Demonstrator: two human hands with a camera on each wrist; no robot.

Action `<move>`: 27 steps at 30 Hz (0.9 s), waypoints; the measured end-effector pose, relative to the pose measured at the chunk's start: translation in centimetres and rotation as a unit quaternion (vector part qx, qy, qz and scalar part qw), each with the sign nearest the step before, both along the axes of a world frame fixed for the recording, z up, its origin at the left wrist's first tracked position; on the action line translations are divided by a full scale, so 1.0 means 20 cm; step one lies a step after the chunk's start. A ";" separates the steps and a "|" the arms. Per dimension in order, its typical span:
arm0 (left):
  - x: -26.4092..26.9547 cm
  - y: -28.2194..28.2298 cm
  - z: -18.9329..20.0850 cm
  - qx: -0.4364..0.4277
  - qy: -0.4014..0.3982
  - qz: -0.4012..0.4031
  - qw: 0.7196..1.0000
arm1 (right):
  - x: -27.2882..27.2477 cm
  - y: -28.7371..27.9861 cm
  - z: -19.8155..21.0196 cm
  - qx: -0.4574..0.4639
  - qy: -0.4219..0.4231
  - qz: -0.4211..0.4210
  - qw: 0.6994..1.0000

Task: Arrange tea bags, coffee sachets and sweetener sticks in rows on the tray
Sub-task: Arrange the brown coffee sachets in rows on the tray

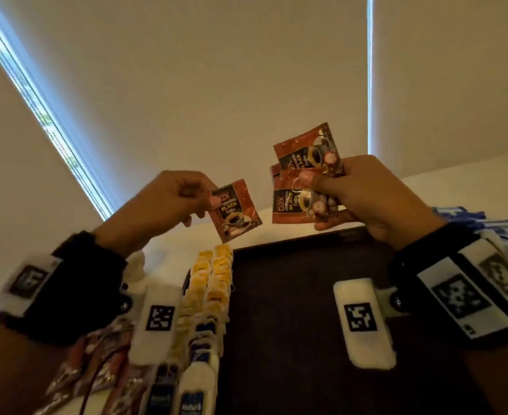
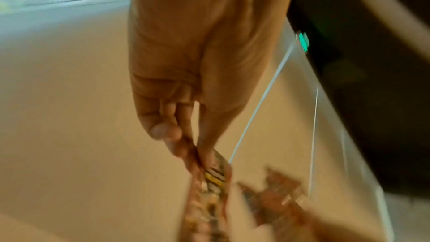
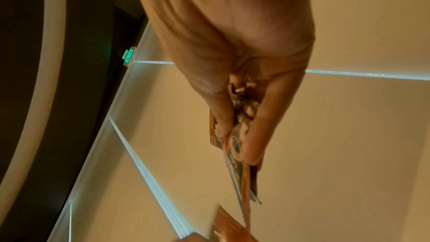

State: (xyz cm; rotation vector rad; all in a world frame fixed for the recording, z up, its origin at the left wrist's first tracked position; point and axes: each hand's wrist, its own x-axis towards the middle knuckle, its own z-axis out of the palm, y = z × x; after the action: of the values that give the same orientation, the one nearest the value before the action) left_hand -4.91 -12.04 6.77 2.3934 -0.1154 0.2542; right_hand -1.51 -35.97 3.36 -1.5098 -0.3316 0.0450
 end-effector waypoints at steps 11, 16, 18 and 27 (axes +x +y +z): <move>0.54 0.08 -0.32 0.250 0.194 -0.068 0.946 | 0.01 -0.02 0.03 0.001 0.002 0.016 1.000; 0.62 0.09 -0.39 0.288 0.192 -0.048 0.937 | 0.01 0.00 0.02 -0.006 0.000 0.018 1.000; 0.63 0.09 -0.40 0.296 0.205 -0.042 0.932 | 0.01 0.01 0.02 -0.005 0.001 0.021 1.000; 0.66 0.12 -0.42 0.278 0.234 -0.021 0.931 | 0.00 0.05 0.01 -0.013 0.016 0.024 0.999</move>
State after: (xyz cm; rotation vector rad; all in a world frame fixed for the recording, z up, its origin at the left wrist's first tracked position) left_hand 8.26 -9.63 -1.53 2.9335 -0.0152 -0.4330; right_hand -1.43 -35.05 3.51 -1.5258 -0.3424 0.1121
